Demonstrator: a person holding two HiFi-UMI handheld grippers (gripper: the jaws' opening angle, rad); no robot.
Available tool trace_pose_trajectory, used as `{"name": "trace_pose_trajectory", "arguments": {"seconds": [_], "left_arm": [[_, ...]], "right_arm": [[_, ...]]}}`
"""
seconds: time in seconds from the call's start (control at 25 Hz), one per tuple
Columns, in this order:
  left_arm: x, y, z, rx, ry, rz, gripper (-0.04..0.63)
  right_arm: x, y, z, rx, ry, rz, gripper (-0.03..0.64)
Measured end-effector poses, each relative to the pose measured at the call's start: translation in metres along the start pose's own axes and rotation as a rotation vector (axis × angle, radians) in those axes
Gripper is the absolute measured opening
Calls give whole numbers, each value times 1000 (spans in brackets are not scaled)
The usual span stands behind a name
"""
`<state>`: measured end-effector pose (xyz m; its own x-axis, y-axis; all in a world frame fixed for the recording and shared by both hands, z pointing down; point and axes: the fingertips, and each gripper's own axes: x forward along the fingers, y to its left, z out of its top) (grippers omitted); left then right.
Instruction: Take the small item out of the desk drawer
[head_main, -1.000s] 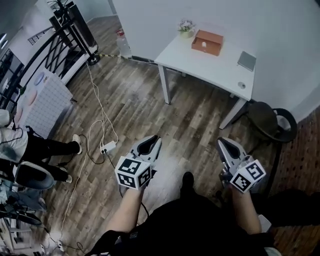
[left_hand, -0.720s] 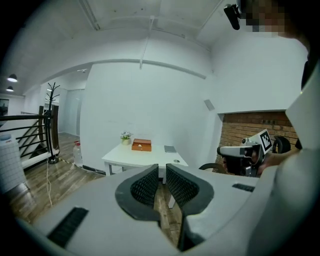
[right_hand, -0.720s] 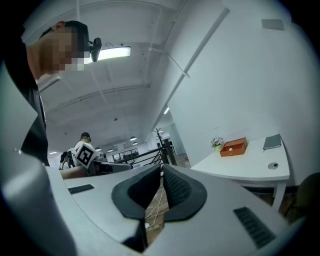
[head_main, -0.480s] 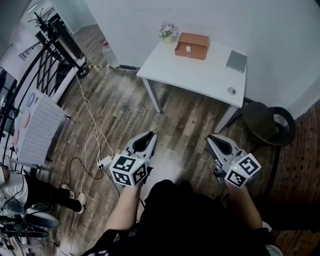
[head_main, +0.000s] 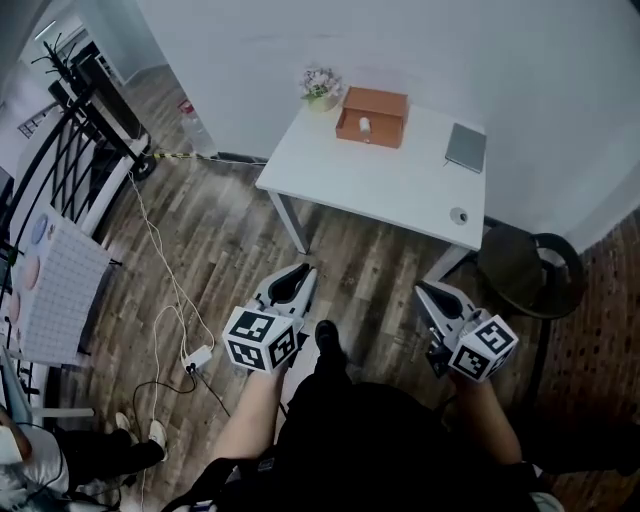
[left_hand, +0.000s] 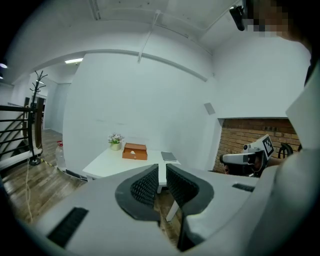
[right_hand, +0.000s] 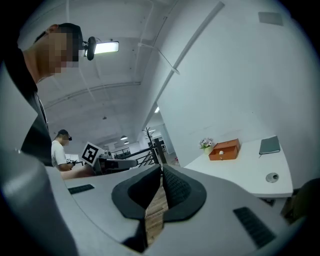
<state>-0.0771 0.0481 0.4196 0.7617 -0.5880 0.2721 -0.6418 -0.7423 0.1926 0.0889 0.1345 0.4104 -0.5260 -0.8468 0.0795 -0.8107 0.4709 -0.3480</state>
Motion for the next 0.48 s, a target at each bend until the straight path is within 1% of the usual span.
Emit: {"name": "trace_pose_trajectory", "arguments": {"seconds": [0.12, 0.24, 0.36, 0.48], "left_arm": [[28, 40, 16, -6, 1, -17, 55], [55, 90, 36, -10, 2, -26, 55], [82, 142, 55, -18, 4, -31, 55], [107, 175, 72, 1, -1, -43, 55]], "right_arm": [[46, -15, 10, 11, 6, -3, 0], [105, -29, 24, 12, 19, 5, 0], [166, -41, 42, -8, 31, 22, 0], [202, -58, 53, -35, 40, 21, 0]]}}
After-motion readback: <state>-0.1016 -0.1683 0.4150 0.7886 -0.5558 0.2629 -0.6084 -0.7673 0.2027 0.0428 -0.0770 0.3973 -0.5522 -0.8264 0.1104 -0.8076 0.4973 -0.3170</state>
